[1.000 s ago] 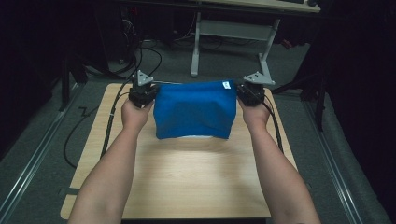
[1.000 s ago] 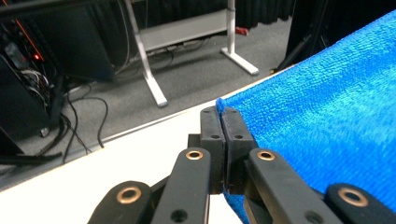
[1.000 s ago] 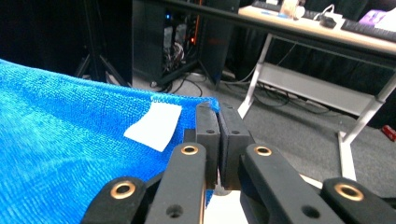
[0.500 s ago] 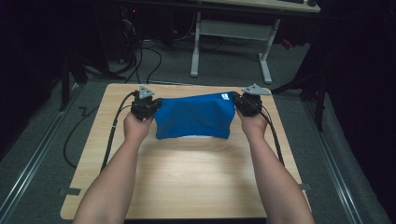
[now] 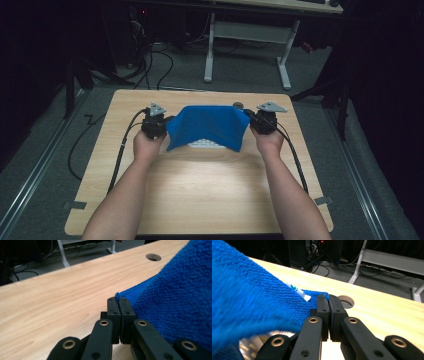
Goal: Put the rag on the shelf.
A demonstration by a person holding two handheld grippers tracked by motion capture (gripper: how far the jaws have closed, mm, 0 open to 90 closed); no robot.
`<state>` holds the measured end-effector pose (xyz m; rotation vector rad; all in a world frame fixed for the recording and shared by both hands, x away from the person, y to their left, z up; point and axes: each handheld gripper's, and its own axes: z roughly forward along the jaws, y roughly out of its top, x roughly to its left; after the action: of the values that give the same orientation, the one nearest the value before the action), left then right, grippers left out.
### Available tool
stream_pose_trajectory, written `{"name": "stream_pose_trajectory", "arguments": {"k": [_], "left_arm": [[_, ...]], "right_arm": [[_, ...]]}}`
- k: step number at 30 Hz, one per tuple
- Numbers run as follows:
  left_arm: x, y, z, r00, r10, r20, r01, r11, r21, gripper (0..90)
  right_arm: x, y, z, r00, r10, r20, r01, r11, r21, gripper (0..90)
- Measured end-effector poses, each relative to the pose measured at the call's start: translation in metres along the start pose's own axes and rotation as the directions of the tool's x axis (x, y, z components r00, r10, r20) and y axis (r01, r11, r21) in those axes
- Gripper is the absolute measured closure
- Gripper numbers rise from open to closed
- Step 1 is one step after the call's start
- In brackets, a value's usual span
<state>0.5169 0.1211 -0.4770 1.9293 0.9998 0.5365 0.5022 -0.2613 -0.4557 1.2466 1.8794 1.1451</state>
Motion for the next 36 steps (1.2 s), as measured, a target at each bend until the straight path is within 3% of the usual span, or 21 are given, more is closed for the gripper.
{"name": "stream_pose_trajectory", "arguments": {"k": [8, 19, 26, 30, 32, 36], "left_arm": [[-0.005, -0.013, 0.003, 0.9993, -0.014, 0.034, 0.013, 0.9997, 0.022, 88.8], [-0.008, -0.024, 0.011, 0.9979, -0.029, 0.058, 0.025, 0.9976, 0.065, 88.3], [-0.010, -0.028, 0.013, 0.9977, -0.034, 0.059, 0.030, 0.9974, 0.065, 87.2], [-0.009, -0.029, 0.009, 0.9984, -0.053, 0.020, 0.052, 0.9974, 0.049, 69.5], [-0.008, -0.029, 0.006, 0.9972, -0.072, 0.021, 0.071, 0.9969, 0.035, 66.8], [-0.009, -0.031, 0.000, 0.9980, -0.063, -0.002, 0.063, 0.9975, 0.033, 62.0]], "right_arm": [[0.004, -0.016, 0.004, 1.0000, 0.001, -0.001, -0.001, 1.000, 0.031, 89.0], [0.010, -0.039, 0.004, 0.9999, -0.012, 0.008, 0.011, 0.997, 0.082, 88.9], [0.009, -0.051, 0.003, 1.0000, -0.006, 0.006, 0.005, 0.994, 0.107, 88.6], [0.009, -0.051, 0.003, 1.0000, 0.007, 0.003, -0.007, 0.994, 0.109, 80.0], [0.008, -0.050, 0.001, 0.9999, 0.010, 0.008, -0.011, 0.994, 0.110, 78.0], [0.005, -0.051, -0.004, 0.9991, 0.026, 0.034, -0.028, 0.995, 0.090, 71.7]]}}
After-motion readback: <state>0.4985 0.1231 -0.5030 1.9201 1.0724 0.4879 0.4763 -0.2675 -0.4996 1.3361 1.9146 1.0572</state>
